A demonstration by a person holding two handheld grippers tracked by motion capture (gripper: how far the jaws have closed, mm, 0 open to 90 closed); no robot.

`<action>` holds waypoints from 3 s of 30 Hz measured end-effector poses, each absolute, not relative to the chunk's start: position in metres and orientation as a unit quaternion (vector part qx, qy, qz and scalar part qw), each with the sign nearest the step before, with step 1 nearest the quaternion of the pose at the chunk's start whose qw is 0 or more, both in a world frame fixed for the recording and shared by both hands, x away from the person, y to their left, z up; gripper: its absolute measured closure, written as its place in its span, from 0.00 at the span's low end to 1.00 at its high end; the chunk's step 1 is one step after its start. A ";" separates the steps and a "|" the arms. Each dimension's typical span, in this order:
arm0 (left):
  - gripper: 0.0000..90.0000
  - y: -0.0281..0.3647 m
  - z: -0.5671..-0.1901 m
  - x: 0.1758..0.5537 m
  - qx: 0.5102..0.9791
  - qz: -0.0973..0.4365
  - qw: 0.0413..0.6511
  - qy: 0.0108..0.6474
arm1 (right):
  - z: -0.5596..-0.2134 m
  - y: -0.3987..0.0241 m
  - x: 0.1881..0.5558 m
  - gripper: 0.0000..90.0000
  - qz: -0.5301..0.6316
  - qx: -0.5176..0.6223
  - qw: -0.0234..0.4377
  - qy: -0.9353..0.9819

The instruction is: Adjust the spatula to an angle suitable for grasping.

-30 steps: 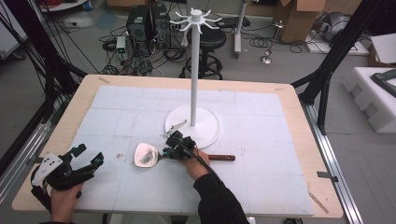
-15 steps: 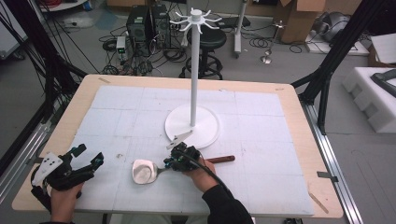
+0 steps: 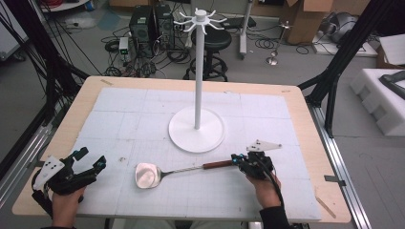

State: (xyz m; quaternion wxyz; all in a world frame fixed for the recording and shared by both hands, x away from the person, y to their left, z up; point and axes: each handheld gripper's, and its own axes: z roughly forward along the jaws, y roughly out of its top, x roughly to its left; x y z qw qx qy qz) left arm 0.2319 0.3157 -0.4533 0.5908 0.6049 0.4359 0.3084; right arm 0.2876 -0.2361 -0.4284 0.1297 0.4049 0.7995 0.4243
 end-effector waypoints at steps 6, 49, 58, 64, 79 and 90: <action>0.22 0.316 -0.453 0.232 0.604 0.308 0.591 0.436 | -0.435 -0.237 0.272 1.00 0.396 0.385 0.108 0.827; 0.22 0.316 -0.453 0.232 0.604 0.307 0.593 0.435 | -0.446 -0.186 0.310 0.97 0.388 0.407 0.151 0.813; 0.22 0.316 -0.453 0.231 0.605 0.308 0.593 0.432 | -0.435 -0.241 0.281 0.54 0.447 0.445 0.225 0.743; 0.22 0.316 -0.454 0.231 0.603 0.308 0.594 0.434 | -0.430 -0.296 0.257 0.25 0.492 0.460 0.274 0.686; 0.18 0.317 -0.454 0.232 0.601 0.305 0.597 0.435 | -0.434 -0.324 0.230 0.18 0.508 0.454 0.290 0.672; 0.18 0.317 -0.454 0.230 0.598 0.310 0.600 0.431 | -0.435 -0.325 0.230 0.18 0.509 0.459 0.298 0.664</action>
